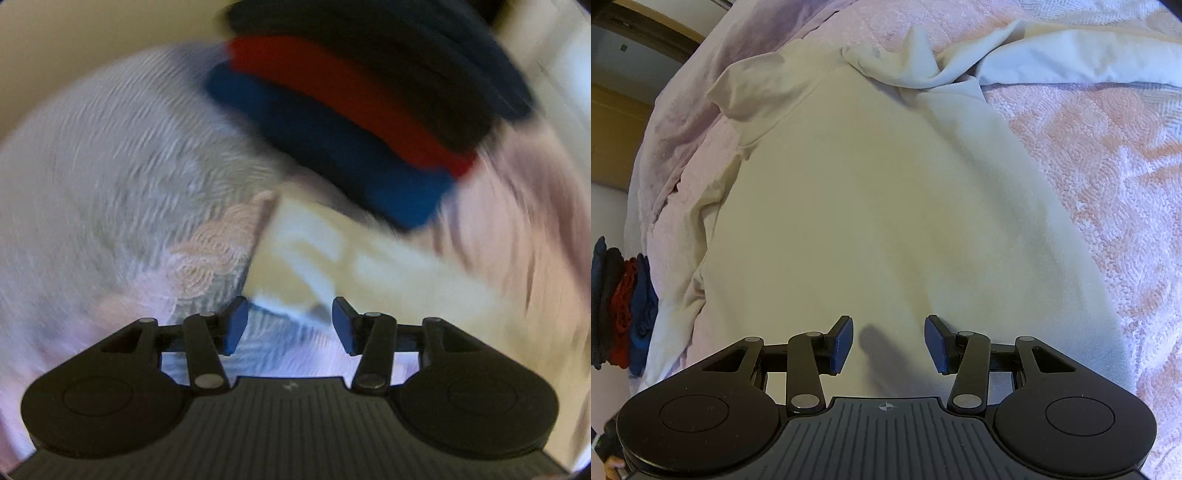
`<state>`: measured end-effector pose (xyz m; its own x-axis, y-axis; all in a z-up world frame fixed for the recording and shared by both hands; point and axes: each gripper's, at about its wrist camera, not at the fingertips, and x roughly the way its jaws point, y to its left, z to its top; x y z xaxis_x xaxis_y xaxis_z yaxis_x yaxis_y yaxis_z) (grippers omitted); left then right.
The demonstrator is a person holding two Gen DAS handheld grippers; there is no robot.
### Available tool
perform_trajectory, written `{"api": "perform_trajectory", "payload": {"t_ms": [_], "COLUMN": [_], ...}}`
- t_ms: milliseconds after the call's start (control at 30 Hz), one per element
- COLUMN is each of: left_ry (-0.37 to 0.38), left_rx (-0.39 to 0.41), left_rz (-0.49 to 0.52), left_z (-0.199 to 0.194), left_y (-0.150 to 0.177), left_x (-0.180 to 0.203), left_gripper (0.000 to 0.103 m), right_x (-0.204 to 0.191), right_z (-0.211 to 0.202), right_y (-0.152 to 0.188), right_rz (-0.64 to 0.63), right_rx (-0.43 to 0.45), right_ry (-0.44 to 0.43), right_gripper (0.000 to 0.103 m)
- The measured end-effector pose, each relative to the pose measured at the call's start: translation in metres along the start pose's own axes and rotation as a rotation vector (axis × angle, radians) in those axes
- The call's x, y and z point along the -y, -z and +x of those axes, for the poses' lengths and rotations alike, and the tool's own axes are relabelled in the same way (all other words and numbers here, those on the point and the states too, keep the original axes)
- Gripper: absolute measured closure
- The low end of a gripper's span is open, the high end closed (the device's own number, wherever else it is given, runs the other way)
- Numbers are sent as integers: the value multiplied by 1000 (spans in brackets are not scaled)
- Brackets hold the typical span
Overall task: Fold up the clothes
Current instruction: 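Grasp the sleeve with the left gripper and pull it toward the clothes stack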
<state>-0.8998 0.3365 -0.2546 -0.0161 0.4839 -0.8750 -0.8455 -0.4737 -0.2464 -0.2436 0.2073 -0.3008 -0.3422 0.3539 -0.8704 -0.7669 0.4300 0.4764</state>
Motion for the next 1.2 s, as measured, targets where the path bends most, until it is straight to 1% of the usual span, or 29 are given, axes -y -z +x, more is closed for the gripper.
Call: {"api": "perform_trajectory", "payload": {"t_ms": [33, 67, 100, 133, 233, 300, 367, 400, 433, 467, 500, 567, 600, 667, 700, 767, 833, 900, 933, 1000, 1067, 1133, 1167, 1200], "left_ry": [-8, -29, -24, -29, -104, -154, -187, -222, -260, -307, -352, -427, -454, -427, -392, -322, -212, -94, -43, 36, 92, 121, 130, 134], "left_rx": [16, 40, 65, 114, 275, 315, 260, 236, 224, 234, 252, 281, 296, 295, 270, 206, 139, 71, 40, -4, -44, -74, -87, -96], "left_rz": [-62, -94, -91, -64, 95, 116, 135, 177, 246, 310, 342, 324, 293, 257, 262, 291, 304, 312, 309, 299, 299, 317, 328, 338], "left_z": [3, 3, 0, -9, -46, -57, -43, -32, -22, -17, -16, -26, -34, -51, -56, -68, -79, -86, -86, -86, -87, -88, -88, -88], "left_y": [0, 1, 2, 3, 13, 19, 24, 29, 34, 41, 46, 53, 54, 66, 72, 94, 124, 155, 171, 198, 226, 248, 259, 268], "left_x": [-4, -5, -4, 0, 8, -3, -14, -12, -5, 4, 14, 27, 32, 45, 55, 82, 116, 154, 174, 207, 239, 265, 276, 284], "left_gripper": [82, 101, 102, 102, 102, 99, 98, 98, 97, 94, 90, 86, 87, 86, 86, 86, 86, 86, 86, 85, 85, 85, 85, 84], "right_x": [-1, -1, -1, -1, 1, 3, 4, 4, 4, 5, 6, 13, 20, 38, 52, 81, 120, 163, 183, 219, 255, 291, 305, 314], "right_z": [1, 1, 0, 0, -2, -1, 1, 2, 2, 1, -1, -13, -22, -42, -55, -78, -101, -127, -137, -156, -174, -192, -198, -200], "right_y": [0, 0, 0, 0, -1, 0, 2, 3, 4, 5, 6, 7, 8, 9, 9, 7, 2, -5, -9, -16, -24, -31, -34, -38], "right_rz": [-2, -6, -7, -8, -3, 13, 21, 20, 17, 14, 12, 7, 2, -6, -3, 20, 68, 123, 150, 204, 257, 311, 311, 283], "right_rx": [0, 0, 0, 0, 2, 9, 17, 22, 28, 33, 36, 56, 75, 131, 167, 226, 271, 329, 363, 435, 506, 578, 600, 608], "right_ry": [5, 8, 8, 7, 2, -4, -6, -5, -7, -11, -19, -43, -48, -39, -16, 45, 109, 141, 141, 120, 100, 79, 81, 80], "right_gripper": [56, 56, 56, 56, 56, 56, 56, 56, 56, 56, 56, 56, 56, 56, 56, 56, 56, 56, 56, 56, 56, 56, 56, 56]}}
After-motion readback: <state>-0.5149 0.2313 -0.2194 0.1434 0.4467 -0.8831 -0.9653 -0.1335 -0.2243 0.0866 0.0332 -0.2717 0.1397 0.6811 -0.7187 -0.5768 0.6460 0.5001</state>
